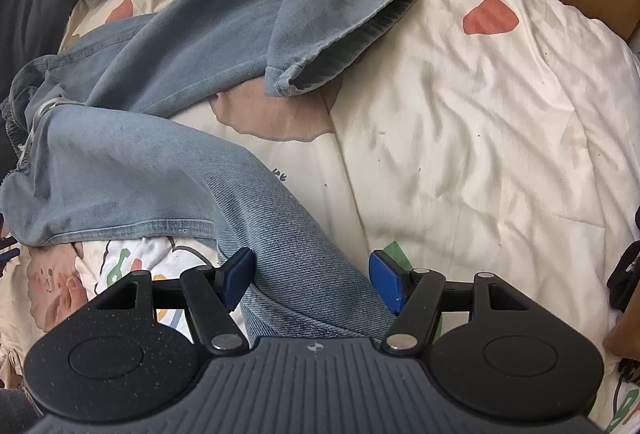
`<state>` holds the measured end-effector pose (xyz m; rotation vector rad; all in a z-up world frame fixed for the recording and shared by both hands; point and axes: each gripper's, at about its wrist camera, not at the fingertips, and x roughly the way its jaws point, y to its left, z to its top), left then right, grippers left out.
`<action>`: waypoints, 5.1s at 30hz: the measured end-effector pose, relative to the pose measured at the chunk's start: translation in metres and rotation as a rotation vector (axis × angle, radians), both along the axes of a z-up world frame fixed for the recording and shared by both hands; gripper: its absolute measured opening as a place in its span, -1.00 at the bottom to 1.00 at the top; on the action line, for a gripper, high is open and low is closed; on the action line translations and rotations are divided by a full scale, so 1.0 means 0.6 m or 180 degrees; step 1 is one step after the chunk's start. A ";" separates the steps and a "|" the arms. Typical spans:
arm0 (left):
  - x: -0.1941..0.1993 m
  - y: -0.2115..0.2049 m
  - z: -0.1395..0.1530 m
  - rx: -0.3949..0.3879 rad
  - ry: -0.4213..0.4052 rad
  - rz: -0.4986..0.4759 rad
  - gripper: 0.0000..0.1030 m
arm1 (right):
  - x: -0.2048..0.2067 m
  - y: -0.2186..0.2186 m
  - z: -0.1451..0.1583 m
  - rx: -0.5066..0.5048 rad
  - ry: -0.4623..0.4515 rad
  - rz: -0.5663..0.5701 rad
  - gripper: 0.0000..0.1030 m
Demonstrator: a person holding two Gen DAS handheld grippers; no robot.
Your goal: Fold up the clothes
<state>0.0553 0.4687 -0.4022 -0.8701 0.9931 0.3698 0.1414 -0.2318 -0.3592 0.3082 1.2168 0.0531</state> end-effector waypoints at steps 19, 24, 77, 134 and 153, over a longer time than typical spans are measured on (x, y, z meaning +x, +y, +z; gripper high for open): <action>0.007 -0.008 0.015 -0.0282 -0.0215 0.0003 -0.50 | -0.001 -0.002 -0.006 0.0008 0.0053 0.0007 0.41; 0.023 -0.015 0.014 -0.0318 -0.0258 -0.0025 -0.40 | -0.002 -0.002 -0.008 0.0010 0.0067 0.0030 0.41; 0.106 -0.036 -0.006 0.0158 0.0091 -0.0370 -0.22 | -0.014 0.008 -0.025 -0.0088 0.0274 0.0258 0.44; -0.109 0.008 0.349 0.0952 0.0107 -0.0063 -0.93 | -0.192 -0.126 -0.063 -0.0259 0.0280 -0.0344 0.44; -0.141 0.032 0.264 0.0850 0.0538 0.0150 -0.99 | -0.240 -0.128 -0.003 0.0021 -0.0007 -0.0329 -0.79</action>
